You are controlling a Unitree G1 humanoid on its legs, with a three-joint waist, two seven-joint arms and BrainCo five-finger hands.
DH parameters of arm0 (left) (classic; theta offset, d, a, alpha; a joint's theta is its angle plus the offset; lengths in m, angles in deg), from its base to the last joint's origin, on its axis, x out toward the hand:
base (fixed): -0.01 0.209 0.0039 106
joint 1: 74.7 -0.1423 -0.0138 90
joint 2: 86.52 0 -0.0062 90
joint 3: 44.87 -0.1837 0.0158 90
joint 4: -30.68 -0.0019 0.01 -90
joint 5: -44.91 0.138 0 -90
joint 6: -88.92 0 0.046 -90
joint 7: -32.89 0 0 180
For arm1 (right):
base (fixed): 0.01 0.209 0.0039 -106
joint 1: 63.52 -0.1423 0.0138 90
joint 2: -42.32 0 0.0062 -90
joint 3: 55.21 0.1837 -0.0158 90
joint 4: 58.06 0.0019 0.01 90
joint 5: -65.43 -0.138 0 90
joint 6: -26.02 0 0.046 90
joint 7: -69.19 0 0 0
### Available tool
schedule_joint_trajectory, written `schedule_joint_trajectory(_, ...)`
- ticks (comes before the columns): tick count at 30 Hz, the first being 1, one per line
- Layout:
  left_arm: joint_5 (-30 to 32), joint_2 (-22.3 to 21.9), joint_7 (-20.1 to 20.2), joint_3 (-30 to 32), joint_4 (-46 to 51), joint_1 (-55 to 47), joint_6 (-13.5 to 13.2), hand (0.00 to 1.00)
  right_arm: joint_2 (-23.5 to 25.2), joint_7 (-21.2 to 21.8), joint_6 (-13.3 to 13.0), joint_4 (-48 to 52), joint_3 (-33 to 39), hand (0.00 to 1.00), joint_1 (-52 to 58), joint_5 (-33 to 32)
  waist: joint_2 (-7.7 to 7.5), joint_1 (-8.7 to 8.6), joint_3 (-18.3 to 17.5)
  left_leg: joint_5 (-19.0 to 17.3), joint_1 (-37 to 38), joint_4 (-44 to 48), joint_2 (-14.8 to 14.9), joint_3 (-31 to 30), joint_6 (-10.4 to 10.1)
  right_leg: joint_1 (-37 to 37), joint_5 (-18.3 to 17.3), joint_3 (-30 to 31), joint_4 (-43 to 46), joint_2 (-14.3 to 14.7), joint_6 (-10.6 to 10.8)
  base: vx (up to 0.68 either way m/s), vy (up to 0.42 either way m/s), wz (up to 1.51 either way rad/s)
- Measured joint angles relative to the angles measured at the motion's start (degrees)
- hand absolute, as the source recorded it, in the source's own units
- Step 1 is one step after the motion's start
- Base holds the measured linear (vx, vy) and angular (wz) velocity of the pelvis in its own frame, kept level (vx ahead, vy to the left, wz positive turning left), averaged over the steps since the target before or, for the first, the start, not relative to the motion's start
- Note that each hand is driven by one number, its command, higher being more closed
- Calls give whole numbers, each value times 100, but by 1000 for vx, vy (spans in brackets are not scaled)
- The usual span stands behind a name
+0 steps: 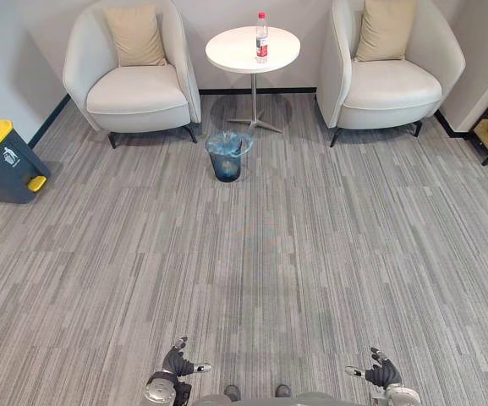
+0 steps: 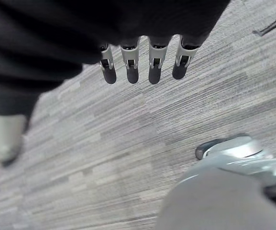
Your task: Gather rubbish on tea table into small bin, then transfer packed bag to large trash can.
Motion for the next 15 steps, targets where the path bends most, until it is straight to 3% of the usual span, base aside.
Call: schedule_joint_trajectory(15,-6,-16,-3,200,-156,-42,7,0,60,0,1,-22,-4,0,-31,-47,31,2,1,-1,-2,32,-71,133,6,7,42,5,-1,-74,-57,-10,1,0)
